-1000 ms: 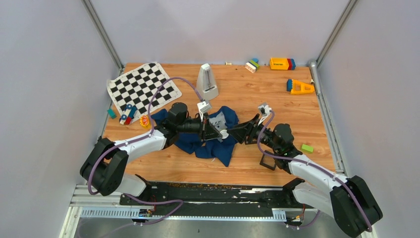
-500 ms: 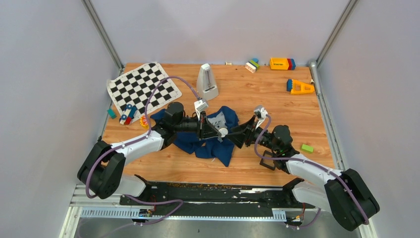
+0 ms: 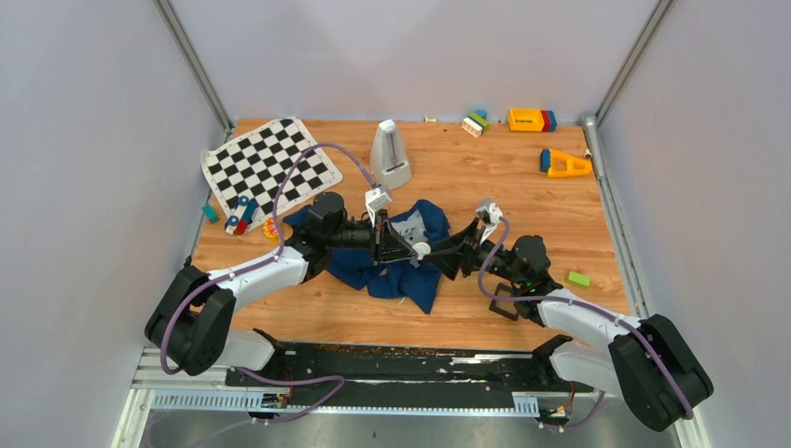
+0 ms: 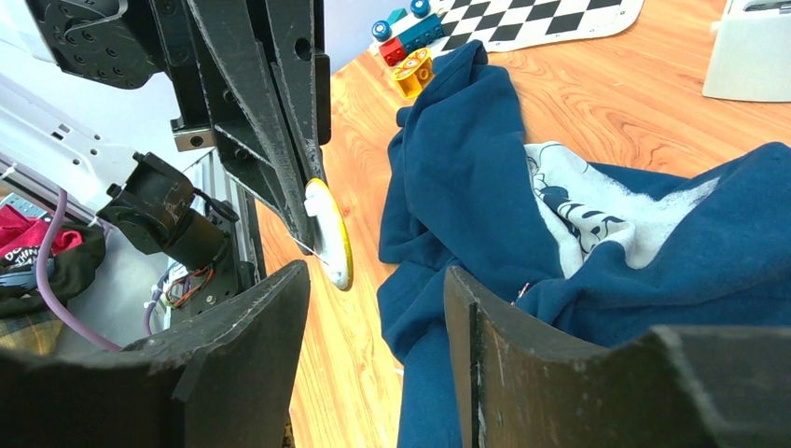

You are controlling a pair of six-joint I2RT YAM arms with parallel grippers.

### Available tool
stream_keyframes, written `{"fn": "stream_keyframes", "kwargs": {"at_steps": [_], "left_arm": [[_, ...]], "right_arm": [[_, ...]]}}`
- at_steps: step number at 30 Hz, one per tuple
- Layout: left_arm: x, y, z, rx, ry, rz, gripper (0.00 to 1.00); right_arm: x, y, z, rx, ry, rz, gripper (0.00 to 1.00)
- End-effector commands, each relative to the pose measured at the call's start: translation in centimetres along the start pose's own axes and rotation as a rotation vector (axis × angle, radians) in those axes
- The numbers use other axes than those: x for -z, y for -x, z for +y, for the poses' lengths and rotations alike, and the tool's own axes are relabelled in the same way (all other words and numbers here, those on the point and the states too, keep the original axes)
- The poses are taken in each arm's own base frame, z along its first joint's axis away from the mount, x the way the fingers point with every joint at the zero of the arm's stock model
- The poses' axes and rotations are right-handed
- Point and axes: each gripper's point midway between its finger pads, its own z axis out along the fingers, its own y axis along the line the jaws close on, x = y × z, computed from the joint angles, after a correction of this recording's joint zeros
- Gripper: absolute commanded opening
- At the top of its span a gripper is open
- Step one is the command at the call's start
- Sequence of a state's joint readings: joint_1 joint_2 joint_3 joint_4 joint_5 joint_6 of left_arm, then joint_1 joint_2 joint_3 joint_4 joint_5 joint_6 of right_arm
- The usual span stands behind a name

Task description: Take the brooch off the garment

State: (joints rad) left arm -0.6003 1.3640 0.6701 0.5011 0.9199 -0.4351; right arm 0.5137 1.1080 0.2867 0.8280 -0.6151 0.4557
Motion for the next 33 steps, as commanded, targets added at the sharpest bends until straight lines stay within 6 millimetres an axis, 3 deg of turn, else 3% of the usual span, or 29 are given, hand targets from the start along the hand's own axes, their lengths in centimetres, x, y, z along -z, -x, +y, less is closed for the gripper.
{"fn": "stream_keyframes", "kwargs": {"at_steps": [1, 21, 33], "left_arm": [[0.16, 1.08, -1.22, -0.041, -0.054, -0.029, 0.0], [-0.53, 0.27, -1.03, -0.022, -0.076, 0.003, 0.0], [-0.61, 0.29, -1.33, -0.03, -0.087, 0.006, 0.0]], "right_arm": [[-0.41, 1.41, 0.96, 0.052, 0.047, -0.035, 0.55], [-0.5, 1.83, 1.76, 0.028, 0.079, -0.04, 0.52], [-0.97, 1.47, 1.1, 0.001, 0.057, -0.016, 0.48]]}}
